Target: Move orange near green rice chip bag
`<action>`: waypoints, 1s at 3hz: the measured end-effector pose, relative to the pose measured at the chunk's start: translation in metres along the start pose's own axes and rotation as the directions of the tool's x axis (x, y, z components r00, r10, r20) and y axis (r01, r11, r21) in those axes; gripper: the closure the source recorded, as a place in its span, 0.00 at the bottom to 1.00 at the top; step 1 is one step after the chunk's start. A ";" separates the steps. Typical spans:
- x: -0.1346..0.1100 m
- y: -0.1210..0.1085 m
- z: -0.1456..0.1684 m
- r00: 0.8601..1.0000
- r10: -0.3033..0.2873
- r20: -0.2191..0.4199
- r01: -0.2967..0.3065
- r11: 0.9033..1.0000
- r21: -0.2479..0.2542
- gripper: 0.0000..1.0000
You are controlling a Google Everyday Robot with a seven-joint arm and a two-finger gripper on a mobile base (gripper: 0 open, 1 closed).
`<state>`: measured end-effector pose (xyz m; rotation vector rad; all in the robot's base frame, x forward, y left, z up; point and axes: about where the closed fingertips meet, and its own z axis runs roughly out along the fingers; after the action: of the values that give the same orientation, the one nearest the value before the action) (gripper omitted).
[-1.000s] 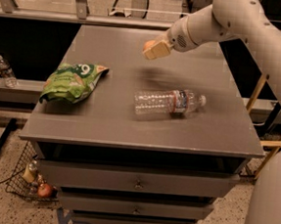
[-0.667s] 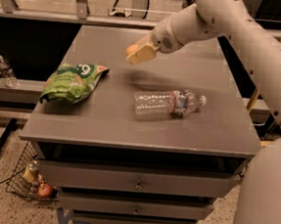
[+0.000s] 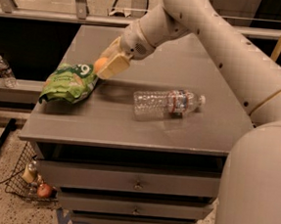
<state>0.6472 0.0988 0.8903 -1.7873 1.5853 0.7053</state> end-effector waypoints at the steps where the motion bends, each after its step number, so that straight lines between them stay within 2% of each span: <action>1: 0.005 0.024 0.028 1.000 -0.010 -0.011 0.009 0.992 -0.126 1.00; 2: 0.023 0.030 0.041 0.999 0.012 -0.044 -0.019 0.986 -0.165 1.00; 3: 0.036 0.022 0.038 0.997 0.032 -0.077 -0.043 0.989 -0.143 0.97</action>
Offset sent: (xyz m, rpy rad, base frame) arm -0.0281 0.0054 -0.0730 -0.1096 0.1639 0.1123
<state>0.6308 0.1029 0.8358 -1.9118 1.6572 0.7973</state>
